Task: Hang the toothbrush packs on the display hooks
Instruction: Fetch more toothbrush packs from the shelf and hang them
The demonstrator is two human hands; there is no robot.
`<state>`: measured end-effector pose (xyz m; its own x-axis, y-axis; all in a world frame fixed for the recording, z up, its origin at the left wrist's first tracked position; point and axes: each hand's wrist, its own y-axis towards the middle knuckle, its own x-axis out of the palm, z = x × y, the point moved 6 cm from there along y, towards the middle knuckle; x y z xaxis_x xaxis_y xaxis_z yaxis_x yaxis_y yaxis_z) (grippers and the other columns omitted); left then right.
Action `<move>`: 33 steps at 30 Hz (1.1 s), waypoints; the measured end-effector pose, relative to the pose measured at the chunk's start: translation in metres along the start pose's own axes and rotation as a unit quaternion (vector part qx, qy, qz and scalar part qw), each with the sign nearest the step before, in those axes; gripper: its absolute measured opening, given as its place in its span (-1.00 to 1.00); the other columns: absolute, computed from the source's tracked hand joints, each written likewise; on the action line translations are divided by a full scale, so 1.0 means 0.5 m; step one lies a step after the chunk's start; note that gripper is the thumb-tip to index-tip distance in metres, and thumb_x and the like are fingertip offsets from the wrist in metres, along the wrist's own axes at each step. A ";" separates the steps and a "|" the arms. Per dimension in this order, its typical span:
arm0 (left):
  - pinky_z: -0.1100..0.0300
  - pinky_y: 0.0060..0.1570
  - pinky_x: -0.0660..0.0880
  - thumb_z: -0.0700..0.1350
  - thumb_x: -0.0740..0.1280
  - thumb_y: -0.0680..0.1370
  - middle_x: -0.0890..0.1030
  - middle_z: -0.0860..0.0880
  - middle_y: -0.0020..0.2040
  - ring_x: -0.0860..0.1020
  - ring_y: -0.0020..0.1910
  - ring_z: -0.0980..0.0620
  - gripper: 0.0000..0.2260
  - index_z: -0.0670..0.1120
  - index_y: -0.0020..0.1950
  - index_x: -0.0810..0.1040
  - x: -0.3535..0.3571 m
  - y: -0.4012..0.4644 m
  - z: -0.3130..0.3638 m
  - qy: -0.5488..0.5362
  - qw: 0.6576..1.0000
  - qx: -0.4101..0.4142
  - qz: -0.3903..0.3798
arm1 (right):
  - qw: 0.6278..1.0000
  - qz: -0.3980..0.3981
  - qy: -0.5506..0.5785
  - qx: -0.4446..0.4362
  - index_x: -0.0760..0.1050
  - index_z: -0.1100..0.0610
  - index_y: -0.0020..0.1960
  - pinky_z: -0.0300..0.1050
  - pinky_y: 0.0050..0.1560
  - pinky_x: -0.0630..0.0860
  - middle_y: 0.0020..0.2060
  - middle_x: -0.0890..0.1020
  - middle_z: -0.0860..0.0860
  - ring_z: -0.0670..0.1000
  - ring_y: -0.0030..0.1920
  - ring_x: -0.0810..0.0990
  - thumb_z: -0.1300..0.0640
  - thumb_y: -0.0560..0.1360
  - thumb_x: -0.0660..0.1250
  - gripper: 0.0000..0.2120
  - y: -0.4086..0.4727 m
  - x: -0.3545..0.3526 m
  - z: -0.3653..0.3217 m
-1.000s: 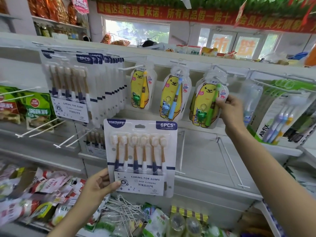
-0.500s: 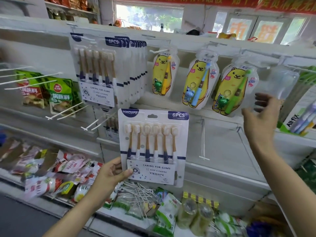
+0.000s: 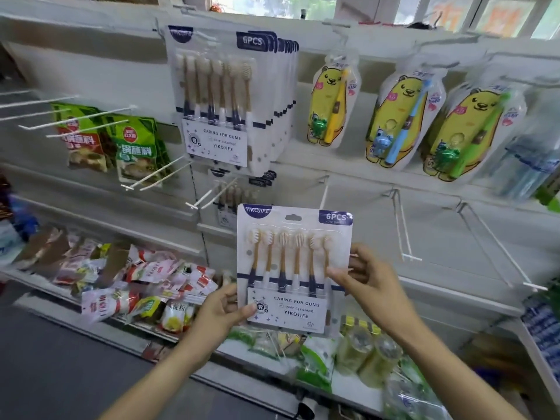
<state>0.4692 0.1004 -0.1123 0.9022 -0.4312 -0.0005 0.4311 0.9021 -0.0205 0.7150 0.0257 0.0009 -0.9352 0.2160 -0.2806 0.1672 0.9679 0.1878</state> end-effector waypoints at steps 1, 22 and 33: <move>0.25 -0.09 0.59 -0.31 0.42 0.49 0.72 -0.04 0.06 0.69 0.03 -0.01 -0.71 -0.16 0.21 0.58 -0.011 -0.003 -0.013 -0.004 1.000 -0.006 0.001 | 1.000 -0.003 0.005 0.005 0.56 0.02 0.17 0.01 0.02 0.65 -0.02 0.74 -0.04 -0.03 0.00 0.72 0.11 0.49 0.45 -0.73 0.002 0.014 0.012; 0.00 0.18 0.56 0.22 0.62 0.16 0.71 -0.01 0.12 0.67 0.10 -0.07 -0.25 -0.04 0.25 0.55 -0.247 -0.018 -0.123 0.047 0.985 -0.052 0.155 | 0.988 -0.147 0.046 0.013 0.64 -0.05 0.01 -0.28 -0.19 0.54 -0.14 0.75 -0.13 -0.15 -0.13 0.70 0.31 0.56 0.37 -0.75 0.180 0.283 0.110; -0.02 0.24 0.52 0.04 0.57 0.37 0.67 0.03 0.18 0.62 0.17 -0.01 -0.48 0.03 0.29 0.54 -0.398 0.099 -0.148 0.117 0.986 -0.070 0.093 | 0.997 -0.072 0.003 0.022 0.62 -0.10 0.05 -0.32 -0.20 0.51 -0.14 0.74 -0.17 -0.18 -0.13 0.70 0.22 0.57 0.39 -0.78 0.260 0.383 0.121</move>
<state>0.3105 0.2296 -0.1871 0.9320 -0.2653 -0.2468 0.2379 0.9618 -0.1358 0.5768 0.2005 -0.0856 -0.9523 0.0746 -0.2959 0.0453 0.9935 0.1045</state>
